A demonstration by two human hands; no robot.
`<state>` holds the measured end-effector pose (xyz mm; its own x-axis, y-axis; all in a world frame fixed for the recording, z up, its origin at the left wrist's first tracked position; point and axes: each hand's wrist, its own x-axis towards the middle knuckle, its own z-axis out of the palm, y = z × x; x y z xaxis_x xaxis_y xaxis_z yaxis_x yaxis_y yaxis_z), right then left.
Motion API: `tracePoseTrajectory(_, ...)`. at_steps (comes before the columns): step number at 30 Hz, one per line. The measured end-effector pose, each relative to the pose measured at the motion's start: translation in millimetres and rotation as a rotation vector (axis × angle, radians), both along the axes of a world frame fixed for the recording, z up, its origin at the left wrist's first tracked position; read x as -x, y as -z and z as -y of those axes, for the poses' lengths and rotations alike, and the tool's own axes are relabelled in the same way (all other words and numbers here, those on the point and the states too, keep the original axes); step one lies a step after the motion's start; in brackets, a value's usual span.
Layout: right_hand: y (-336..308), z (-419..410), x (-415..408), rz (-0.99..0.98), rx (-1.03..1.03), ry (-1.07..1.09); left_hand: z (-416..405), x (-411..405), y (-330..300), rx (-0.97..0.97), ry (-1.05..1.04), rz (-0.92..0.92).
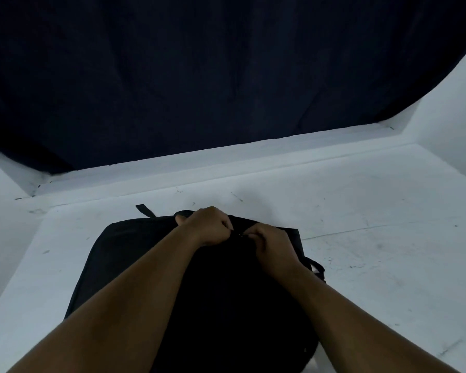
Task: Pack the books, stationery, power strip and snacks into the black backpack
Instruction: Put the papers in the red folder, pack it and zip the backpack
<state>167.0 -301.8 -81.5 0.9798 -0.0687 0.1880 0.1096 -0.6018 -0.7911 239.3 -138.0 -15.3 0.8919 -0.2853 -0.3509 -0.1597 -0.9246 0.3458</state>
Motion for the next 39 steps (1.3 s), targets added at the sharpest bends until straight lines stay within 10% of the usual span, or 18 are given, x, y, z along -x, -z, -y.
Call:
tracePoseTrajectory(8,3,7,2,-0.192,-0.190,0.102,1,-17,-18,-0.098,0.206,-0.353)
tracePoseTrajectory(16,14,3,9,-0.117,-0.378,0.068,7,-19,6,-0.008,0.201,-0.177)
tracePoseTrajectory(22,12,-1,24,0.077,-0.125,0.033,9,-20,25,0.063,-0.058,0.086)
tracePoseTrajectory(39,-3,24,143,-0.002,-0.243,-0.068,12,-11,26,0.091,-0.112,0.174)
